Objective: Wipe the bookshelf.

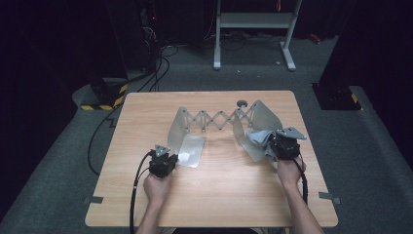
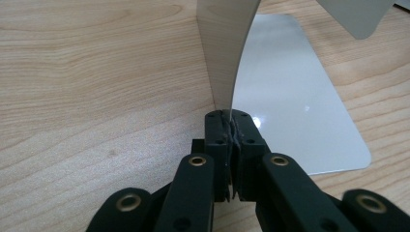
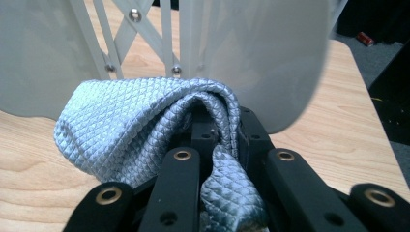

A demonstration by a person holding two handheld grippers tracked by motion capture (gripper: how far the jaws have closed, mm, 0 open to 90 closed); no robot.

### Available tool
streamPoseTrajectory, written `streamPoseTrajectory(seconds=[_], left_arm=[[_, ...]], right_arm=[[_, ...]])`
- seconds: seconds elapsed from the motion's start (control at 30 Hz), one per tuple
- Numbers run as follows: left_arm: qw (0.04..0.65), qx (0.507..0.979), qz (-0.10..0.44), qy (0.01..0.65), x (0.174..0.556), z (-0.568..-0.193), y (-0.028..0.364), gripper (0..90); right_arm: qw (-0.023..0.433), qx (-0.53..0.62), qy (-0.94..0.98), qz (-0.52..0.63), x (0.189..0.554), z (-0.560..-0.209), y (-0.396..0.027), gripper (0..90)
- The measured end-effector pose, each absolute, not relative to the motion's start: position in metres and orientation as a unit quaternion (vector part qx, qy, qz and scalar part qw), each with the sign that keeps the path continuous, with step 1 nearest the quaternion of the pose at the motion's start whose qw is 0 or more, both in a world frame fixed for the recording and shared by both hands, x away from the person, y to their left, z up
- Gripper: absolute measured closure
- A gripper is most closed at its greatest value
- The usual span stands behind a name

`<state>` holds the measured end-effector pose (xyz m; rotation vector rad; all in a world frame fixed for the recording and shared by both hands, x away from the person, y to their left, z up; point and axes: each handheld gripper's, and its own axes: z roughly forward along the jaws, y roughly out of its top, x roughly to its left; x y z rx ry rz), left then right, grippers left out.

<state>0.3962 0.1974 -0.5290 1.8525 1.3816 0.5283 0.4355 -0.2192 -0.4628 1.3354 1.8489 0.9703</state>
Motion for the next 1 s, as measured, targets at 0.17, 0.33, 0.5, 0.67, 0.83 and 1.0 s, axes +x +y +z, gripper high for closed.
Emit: streamPoseTrajectory(seconds=[0.17, 0.33, 0.5, 0.67, 0.83, 1.0], left_arm=[[0.376, 0.724, 0.207, 0.540, 0.396, -0.529, 0.197, 86.5], [0.375, 0.724, 0.207, 0.540, 0.396, -0.529, 0.197, 86.5], [0.374, 0.725, 0.208, 0.540, 0.396, -0.529, 0.197, 86.5], [0.375, 0.724, 0.208, 0.540, 0.396, -0.529, 0.197, 86.5], [0.375, 0.724, 0.208, 0.540, 0.396, -0.529, 0.197, 86.5], [0.376, 0.723, 0.206, 0.541, 0.396, -0.529, 0.198, 86.5]], right_arm=[[0.330, 0.511, 0.693, 0.386, 0.430, -0.454, -0.225, 81.3], [0.331, 0.510, 0.693, 0.388, 0.428, -0.454, -0.224, 81.3], [0.327, 0.510, 0.711, 0.356, 0.437, -0.478, -0.216, 81.3], [0.313, 0.517, 0.726, 0.329, 0.442, -0.502, -0.213, 81.4], [0.308, 0.517, 0.734, 0.315, 0.443, -0.511, -0.215, 81.4], [0.306, 0.521, 0.725, 0.331, 0.440, -0.502, -0.220, 81.4]])
